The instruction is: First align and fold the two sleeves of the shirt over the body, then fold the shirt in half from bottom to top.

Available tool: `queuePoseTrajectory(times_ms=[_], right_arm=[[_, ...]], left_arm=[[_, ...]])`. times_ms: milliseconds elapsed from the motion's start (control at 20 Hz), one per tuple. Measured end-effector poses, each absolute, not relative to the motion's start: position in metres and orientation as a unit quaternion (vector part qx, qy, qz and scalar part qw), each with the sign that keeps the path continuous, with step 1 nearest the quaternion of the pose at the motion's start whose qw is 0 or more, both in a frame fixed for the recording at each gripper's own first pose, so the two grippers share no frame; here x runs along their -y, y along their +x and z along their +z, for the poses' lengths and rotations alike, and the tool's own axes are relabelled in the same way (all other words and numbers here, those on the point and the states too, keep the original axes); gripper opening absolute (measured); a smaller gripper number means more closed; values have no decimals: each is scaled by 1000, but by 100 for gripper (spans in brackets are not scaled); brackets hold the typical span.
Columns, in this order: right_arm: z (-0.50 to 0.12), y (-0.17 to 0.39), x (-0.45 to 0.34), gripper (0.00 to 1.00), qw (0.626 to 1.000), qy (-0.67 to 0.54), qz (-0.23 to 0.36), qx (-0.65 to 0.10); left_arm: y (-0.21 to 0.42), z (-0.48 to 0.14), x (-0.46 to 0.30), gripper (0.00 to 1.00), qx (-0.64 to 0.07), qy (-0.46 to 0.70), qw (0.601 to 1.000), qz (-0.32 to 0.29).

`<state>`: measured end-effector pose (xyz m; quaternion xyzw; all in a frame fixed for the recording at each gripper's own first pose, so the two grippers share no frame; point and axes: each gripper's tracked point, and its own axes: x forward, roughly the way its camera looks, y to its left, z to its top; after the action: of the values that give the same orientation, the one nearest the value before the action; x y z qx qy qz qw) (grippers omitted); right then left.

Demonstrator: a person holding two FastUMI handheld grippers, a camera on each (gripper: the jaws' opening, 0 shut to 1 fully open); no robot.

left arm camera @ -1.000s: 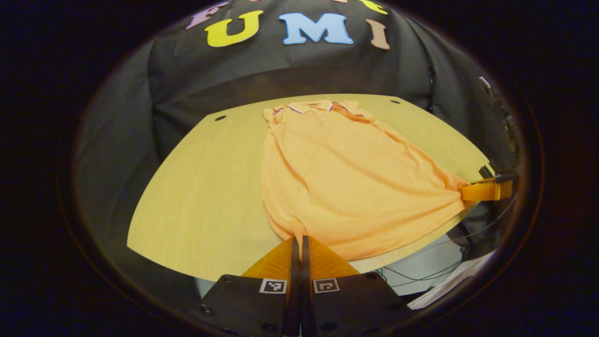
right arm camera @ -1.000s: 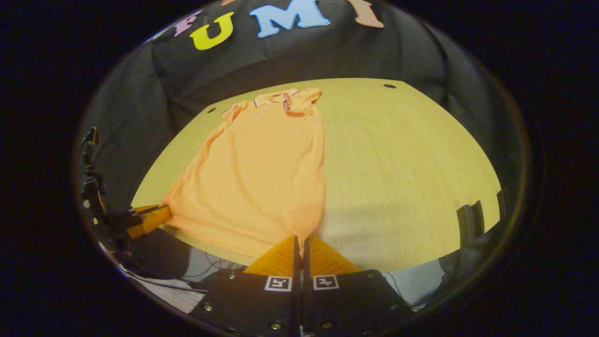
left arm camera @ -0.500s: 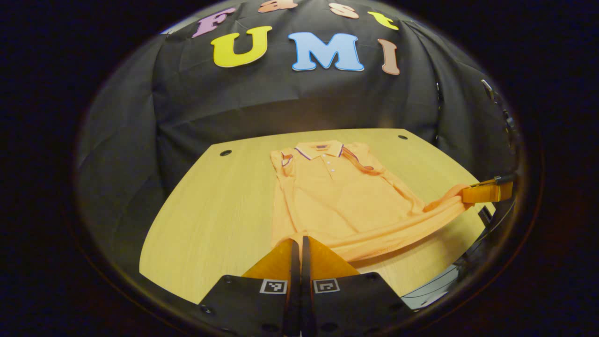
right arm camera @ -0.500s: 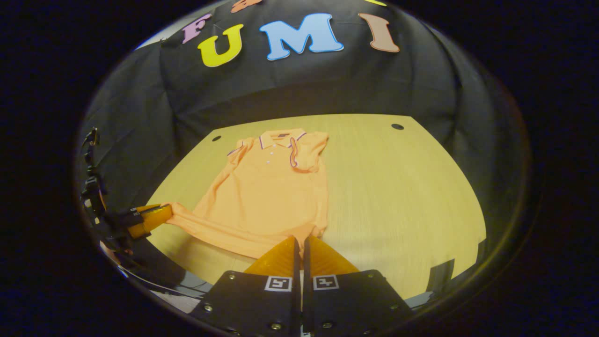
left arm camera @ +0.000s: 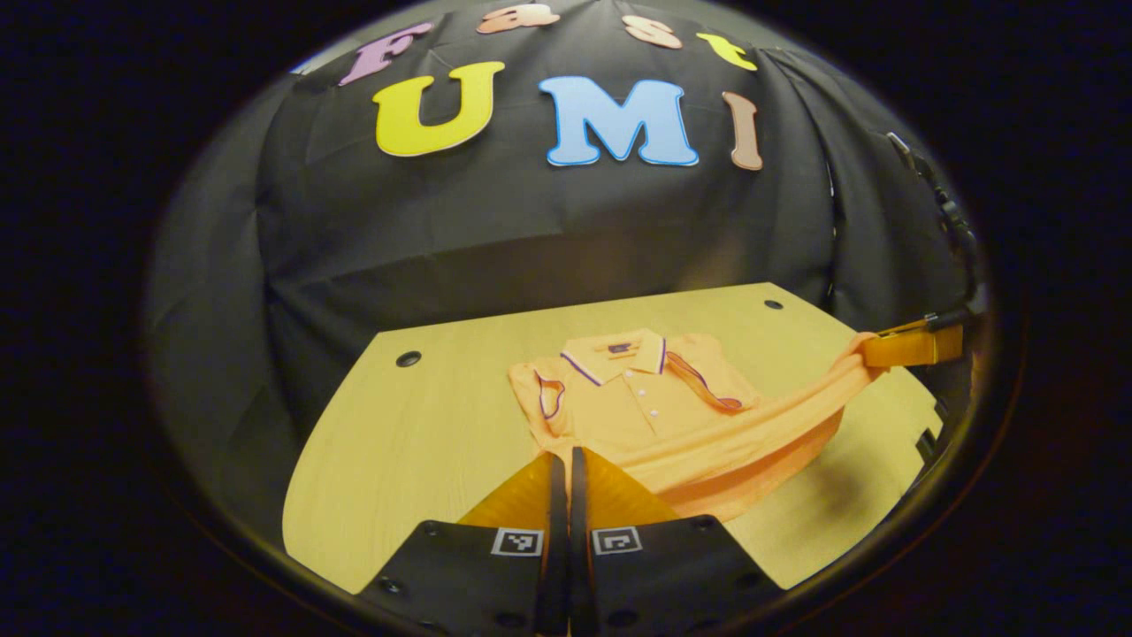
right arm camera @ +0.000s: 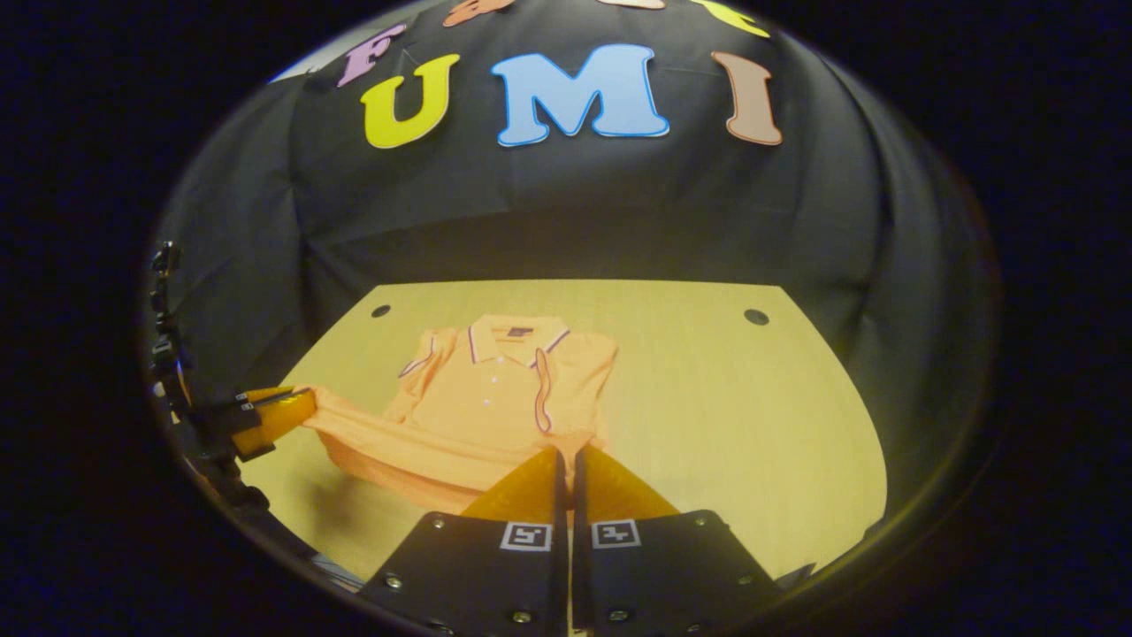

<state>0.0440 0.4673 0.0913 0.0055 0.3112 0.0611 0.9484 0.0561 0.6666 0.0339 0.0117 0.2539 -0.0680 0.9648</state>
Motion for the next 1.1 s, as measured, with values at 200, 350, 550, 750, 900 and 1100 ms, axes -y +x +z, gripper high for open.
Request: queuePoseTrajectory(times_ms=[200,350,550,750,900,1100], right_arm=[[100,100,-477,2,954,-8,42,-297],[100,140,-485,2,956,-11,31,-292],[99,187,-491,2,958,-27,22,-283],[90,232,-492,2,960,-29,16,-280],[76,260,-493,2,958,-32,10,-286],[67,284,-494,2,958,-38,5,-286]], left_arm=[[114,37,-674,6,-240,-1,968,-76],[159,35,-679,6,-234,-7,969,-83],[212,23,-690,6,-234,-15,969,-77],[253,12,-694,6,-231,-8,970,-73],[277,4,-694,6,-232,-6,970,-72],[304,-3,-689,6,-226,5,971,-72]])
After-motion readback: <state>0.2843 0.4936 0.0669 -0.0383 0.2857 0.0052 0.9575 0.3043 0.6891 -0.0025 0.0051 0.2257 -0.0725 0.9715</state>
